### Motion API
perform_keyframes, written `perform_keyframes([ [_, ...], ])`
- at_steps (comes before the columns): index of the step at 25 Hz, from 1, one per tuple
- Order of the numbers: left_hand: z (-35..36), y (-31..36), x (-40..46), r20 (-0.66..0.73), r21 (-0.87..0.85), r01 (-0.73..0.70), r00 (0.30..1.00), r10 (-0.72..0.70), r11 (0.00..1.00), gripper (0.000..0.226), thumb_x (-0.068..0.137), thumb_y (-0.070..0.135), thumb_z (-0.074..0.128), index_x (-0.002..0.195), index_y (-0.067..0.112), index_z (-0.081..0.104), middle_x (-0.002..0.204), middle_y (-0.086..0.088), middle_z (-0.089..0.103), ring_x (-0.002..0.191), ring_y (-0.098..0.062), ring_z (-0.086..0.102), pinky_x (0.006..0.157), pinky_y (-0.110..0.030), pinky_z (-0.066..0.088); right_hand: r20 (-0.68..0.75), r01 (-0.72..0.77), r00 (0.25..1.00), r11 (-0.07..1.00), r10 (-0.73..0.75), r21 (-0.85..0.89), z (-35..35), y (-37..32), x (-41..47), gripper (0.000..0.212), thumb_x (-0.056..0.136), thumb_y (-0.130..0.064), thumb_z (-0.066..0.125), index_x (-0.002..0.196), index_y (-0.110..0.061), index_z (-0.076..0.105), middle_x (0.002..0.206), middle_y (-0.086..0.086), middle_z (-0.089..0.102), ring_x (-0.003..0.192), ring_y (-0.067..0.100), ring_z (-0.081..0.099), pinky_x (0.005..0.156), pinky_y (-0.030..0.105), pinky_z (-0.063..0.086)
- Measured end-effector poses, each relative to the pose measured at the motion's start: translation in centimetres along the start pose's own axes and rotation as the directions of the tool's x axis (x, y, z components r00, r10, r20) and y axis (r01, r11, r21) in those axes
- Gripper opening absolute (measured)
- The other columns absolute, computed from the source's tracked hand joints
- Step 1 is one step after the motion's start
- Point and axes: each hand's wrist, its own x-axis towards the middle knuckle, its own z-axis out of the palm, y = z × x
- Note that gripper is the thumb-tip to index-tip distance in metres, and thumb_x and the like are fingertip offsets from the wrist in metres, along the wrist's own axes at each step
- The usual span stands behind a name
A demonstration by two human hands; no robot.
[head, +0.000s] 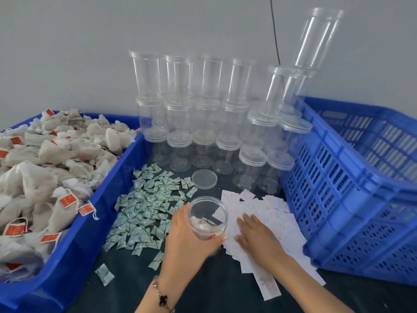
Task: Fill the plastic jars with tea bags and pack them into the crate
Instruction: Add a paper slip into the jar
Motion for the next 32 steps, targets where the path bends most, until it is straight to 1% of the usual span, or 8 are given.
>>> perform_keyframes([
  [4, 0.0, -0.6, -0.6, 0.005, -0.016, 0.026, 1.000, -0.026, 1.000, 0.088, 0.049, 0.050, 0.085, 0.120, 0.037, 0.034, 0.114, 0.026, 0.040, 0.102, 0.013, 0.044, 0.078, -0.009, 0.036, -0.282, 0.091, 0.956, 0.995, -0.078, 0.032, -0.3, -0.2, -0.4, 0.026, 0.096, -0.024, 0.045, 0.115, -0.021, 0.063, 0.121, -0.008, 0.059, 0.121, 0.015, 0.047, 0.094, 0.023, 0.034],
  [10, -0.4, -0.9, -0.3, 0.003, 0.085, 0.037, 0.999, -0.038, 0.996, 0.085, 0.043, 0.059, 0.077, 0.114, 0.033, 0.038, 0.105, 0.024, 0.038, 0.097, 0.002, 0.045, 0.076, -0.019, 0.038, -0.370, 0.138, 0.929, 0.908, 0.020, 0.395, -5.6, -3.4, 0.2, 0.014, 0.085, -0.034, 0.065, 0.081, -0.020, 0.063, 0.085, -0.010, 0.063, 0.084, 0.008, 0.055, 0.072, 0.022, 0.041],
  [13, -0.3, -0.8, -0.2, 0.004, 0.095, 0.022, 1.000, -0.022, 0.995, 0.082, 0.047, 0.056, 0.079, 0.114, 0.033, 0.037, 0.106, 0.023, 0.039, 0.097, 0.001, 0.048, 0.074, -0.020, 0.041, -0.425, 0.219, 0.894, 0.690, 0.141, 0.690, -9.4, -5.0, 0.1, 0.018, 0.075, -0.034, 0.075, 0.073, -0.024, 0.060, 0.068, -0.005, 0.063, 0.061, 0.003, 0.054, 0.056, 0.016, 0.040],
  [15, -0.2, -0.6, -0.1, 0.005, 0.105, 0.034, 0.999, -0.034, 0.994, 0.083, 0.047, 0.058, 0.076, 0.115, 0.033, 0.037, 0.106, 0.024, 0.040, 0.097, 0.000, 0.050, 0.075, -0.023, 0.044, -0.372, 0.273, 0.924, 0.529, 0.089, 0.804, -11.2, -6.2, -0.3, 0.022, 0.070, -0.036, 0.079, 0.069, -0.026, 0.060, 0.066, -0.005, 0.066, 0.059, 0.002, 0.057, 0.055, 0.016, 0.043],
  [21, -0.2, -0.2, 0.0, 0.032, 0.144, 0.049, 0.998, -0.054, 0.988, 0.082, 0.051, 0.057, 0.077, 0.116, 0.031, 0.034, 0.108, 0.021, 0.040, 0.094, -0.002, 0.051, 0.066, -0.022, 0.040, -0.267, 0.177, 0.963, 0.792, -0.018, 0.584, -9.6, -8.4, -0.7, 0.019, 0.076, -0.041, 0.074, 0.070, -0.028, 0.063, 0.069, -0.009, 0.067, 0.069, 0.006, 0.063, 0.066, 0.026, 0.048],
  [26, -0.3, -0.2, -0.1, 0.039, 0.156, 0.025, 0.999, -0.031, 0.987, 0.082, 0.054, 0.055, 0.078, 0.118, 0.029, 0.034, 0.109, 0.022, 0.037, 0.096, -0.003, 0.050, 0.068, -0.022, 0.043, -0.422, 0.301, 0.888, 0.924, -0.181, 0.236, -8.4, -7.9, -0.2, 0.024, 0.090, -0.034, 0.061, 0.110, -0.024, 0.069, 0.103, -0.009, 0.062, 0.095, 0.008, 0.046, 0.079, 0.020, 0.038],
  [29, -0.5, -0.1, -0.2, 0.041, 0.124, 0.025, 0.999, -0.030, 0.992, 0.082, 0.053, 0.052, 0.080, 0.118, 0.028, 0.036, 0.110, 0.020, 0.039, 0.098, -0.002, 0.051, 0.075, -0.026, 0.049, -0.451, 0.269, 0.886, 0.909, -0.104, 0.319, -8.5, -7.1, -0.4, 0.034, 0.085, -0.026, 0.067, 0.118, -0.028, 0.062, 0.114, -0.013, 0.052, 0.097, 0.002, 0.043, 0.079, 0.015, 0.034],
  [32, -0.6, 1.0, 0.0, 0.055, 0.111, 0.007, 0.998, -0.013, 0.994, 0.083, 0.049, 0.051, 0.081, 0.117, 0.031, 0.039, 0.110, 0.019, 0.042, 0.099, 0.001, 0.051, 0.077, -0.024, 0.049, -0.304, 0.086, 0.951, 0.896, 0.056, 0.435, -9.2, -6.1, -0.7, 0.035, 0.081, -0.018, 0.069, 0.113, -0.029, 0.063, 0.102, -0.012, 0.059, 0.082, 0.003, 0.051, 0.067, 0.017, 0.037],
])
